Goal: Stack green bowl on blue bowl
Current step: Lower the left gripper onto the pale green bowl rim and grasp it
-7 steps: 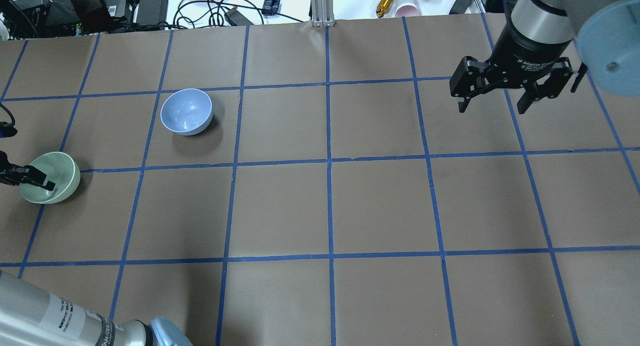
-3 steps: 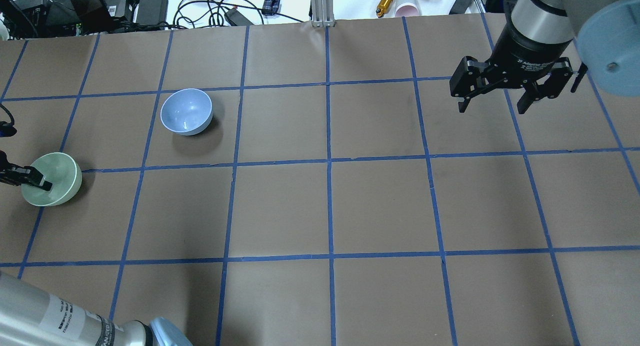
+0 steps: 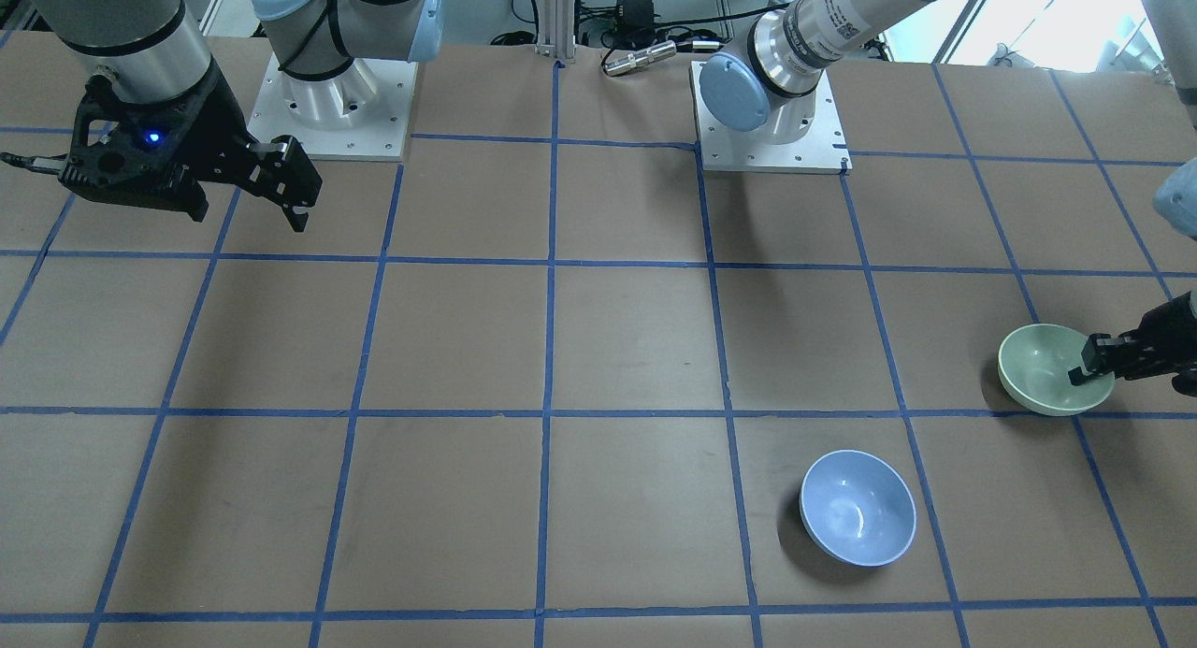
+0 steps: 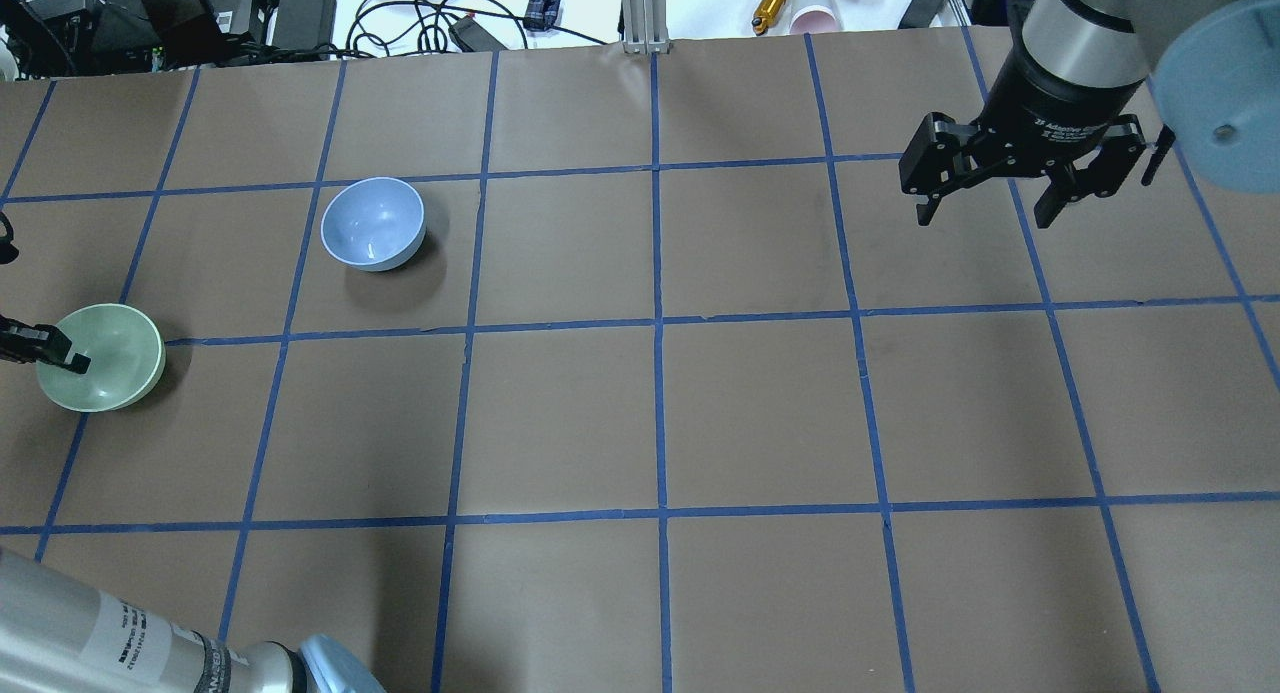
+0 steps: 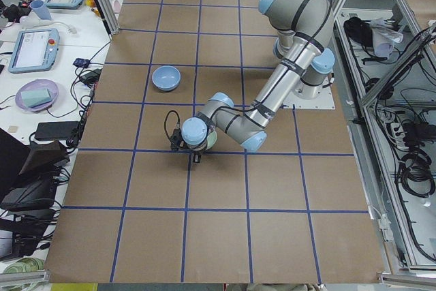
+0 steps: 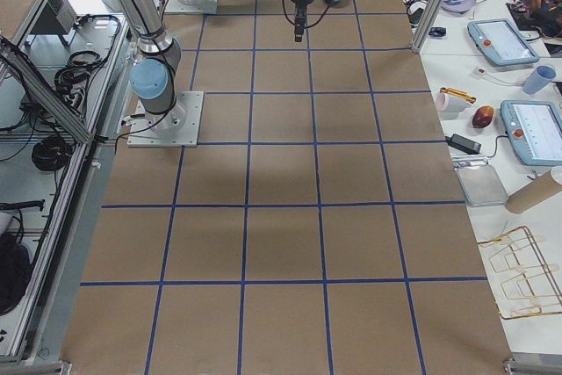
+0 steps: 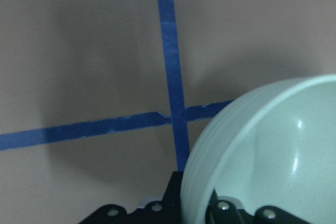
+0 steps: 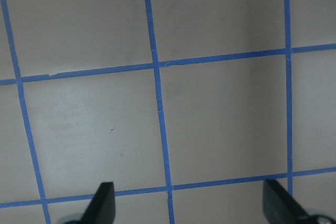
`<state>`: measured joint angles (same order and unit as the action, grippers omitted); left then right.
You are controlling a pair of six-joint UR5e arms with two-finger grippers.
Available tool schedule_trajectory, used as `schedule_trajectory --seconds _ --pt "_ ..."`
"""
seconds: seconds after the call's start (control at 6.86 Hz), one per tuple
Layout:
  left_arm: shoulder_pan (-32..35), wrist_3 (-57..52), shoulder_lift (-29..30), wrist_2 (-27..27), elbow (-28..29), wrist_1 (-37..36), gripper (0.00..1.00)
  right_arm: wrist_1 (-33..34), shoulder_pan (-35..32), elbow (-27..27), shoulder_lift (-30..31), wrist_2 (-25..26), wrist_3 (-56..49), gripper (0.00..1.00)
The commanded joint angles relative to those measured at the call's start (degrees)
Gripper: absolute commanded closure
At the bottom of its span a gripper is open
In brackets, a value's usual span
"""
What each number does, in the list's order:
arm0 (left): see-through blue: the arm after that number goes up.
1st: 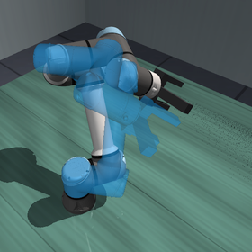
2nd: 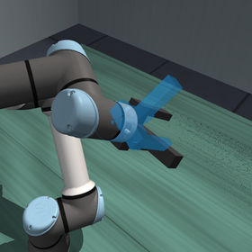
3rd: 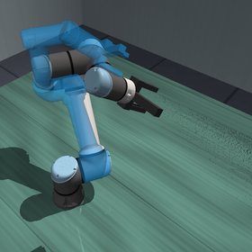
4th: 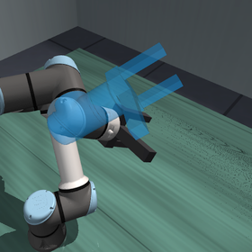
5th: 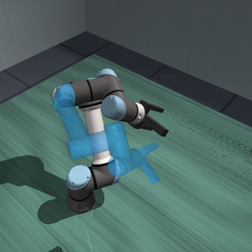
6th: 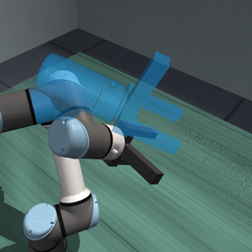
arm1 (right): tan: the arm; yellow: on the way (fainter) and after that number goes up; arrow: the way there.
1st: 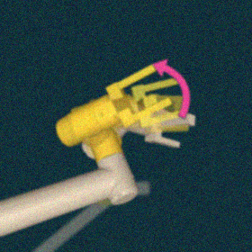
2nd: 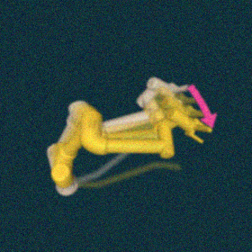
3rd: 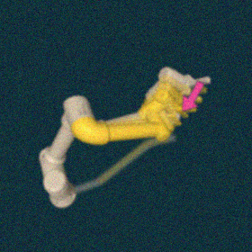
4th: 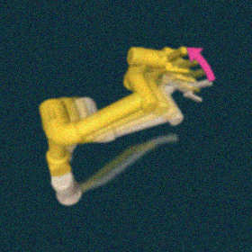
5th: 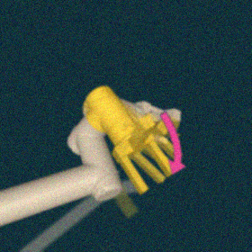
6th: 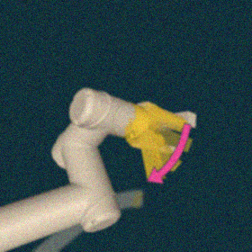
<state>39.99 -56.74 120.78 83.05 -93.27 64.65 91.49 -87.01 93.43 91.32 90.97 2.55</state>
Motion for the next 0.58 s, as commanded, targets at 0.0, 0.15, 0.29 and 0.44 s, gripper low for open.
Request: schedule_trajectory --seconds 0.0,0.15,0.29,0.44 --pt "-0.6 -0.3 -0.9 -0.1 0.0 2.0 0.98 0.0 0.0 0.0 0.0 0.0 0.0 0.0" --pt "-0.6 -0.3 -1.8 -0.1 0.2 2.8 0.98 0.0 0.0 0.1 0.0 0.0 0.0 0.0" --pt "-0.4 -0.2 -3.1 -0.3 1.2 5.9 0.98 0.0 0.0 0.0 0.0 0.0 0.0 0.0" --pt "-0.4 0.0 -4.1 -2.4 3.6 10.4 0.98 0.0 0.0 0.0 0.0 0.0 0.0 0.0"
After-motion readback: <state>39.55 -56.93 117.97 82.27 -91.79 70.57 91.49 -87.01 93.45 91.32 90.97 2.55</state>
